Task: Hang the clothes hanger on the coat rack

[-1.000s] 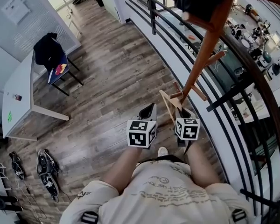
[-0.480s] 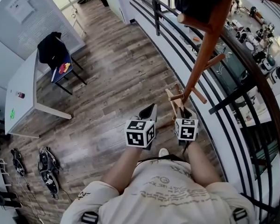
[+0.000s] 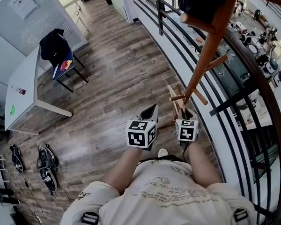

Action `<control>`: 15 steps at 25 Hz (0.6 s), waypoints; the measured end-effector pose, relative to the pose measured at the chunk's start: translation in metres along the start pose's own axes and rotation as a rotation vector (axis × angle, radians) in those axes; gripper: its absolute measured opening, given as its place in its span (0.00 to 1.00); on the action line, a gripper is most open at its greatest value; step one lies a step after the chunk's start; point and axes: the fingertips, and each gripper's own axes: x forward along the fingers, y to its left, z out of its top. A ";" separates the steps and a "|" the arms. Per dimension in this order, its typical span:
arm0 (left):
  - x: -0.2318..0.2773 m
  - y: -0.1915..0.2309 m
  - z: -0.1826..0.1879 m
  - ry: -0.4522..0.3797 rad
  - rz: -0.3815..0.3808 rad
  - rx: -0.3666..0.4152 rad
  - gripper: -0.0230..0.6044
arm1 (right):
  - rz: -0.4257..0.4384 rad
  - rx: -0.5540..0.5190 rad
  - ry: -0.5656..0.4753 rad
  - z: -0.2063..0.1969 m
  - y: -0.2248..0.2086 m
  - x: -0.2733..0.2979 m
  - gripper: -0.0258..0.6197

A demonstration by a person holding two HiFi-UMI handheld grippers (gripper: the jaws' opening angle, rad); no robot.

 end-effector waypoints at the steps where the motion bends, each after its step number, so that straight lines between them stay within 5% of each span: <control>1: 0.000 -0.001 -0.001 0.002 -0.003 0.000 0.04 | 0.000 -0.005 -0.002 0.000 0.000 0.000 0.12; 15: -0.015 -0.001 -0.011 0.007 0.000 0.020 0.04 | 0.024 0.034 -0.007 -0.006 0.003 -0.001 0.12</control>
